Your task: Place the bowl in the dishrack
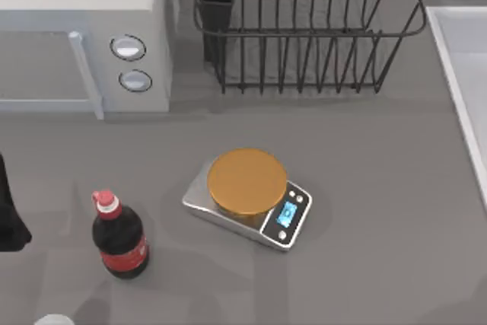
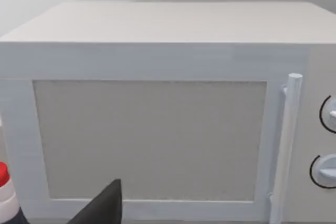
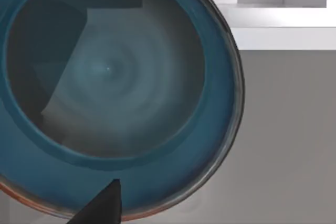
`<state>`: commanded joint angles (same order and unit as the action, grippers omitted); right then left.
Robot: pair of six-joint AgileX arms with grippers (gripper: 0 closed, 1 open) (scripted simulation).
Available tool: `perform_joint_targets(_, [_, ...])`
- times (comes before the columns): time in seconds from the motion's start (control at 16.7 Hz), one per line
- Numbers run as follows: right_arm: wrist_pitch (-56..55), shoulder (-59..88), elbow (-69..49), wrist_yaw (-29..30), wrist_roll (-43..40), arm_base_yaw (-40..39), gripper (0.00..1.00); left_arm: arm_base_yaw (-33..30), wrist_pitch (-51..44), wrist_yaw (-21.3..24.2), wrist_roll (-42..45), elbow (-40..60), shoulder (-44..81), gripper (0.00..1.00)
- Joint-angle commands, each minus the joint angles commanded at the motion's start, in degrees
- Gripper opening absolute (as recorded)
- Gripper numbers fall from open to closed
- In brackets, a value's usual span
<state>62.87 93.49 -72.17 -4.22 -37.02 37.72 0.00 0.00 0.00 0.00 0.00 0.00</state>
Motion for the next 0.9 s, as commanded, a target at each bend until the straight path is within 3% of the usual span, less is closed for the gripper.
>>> perform_joint_targets(0.24, [-4.2, 1.8, 2.8, 0.0, 0.5, -0.2, 1.00, 0.0, 0.0, 0.0, 0.0, 0.0, 0.0, 1.00])
perform_joint_targets(0.6, [-20.2, 8.2, 11.7, 0.1, 1.5, -1.1, 1.00, 0.0, 0.0, 0.0, 0.0, 0.0, 0.0, 1.00])
perform_joint_targets(0.9, [-22.4, 9.3, 13.1, 0.1, 1.6, -1.3, 1.00, 0.0, 0.0, 0.0, 0.0, 0.0, 0.0, 1.00])
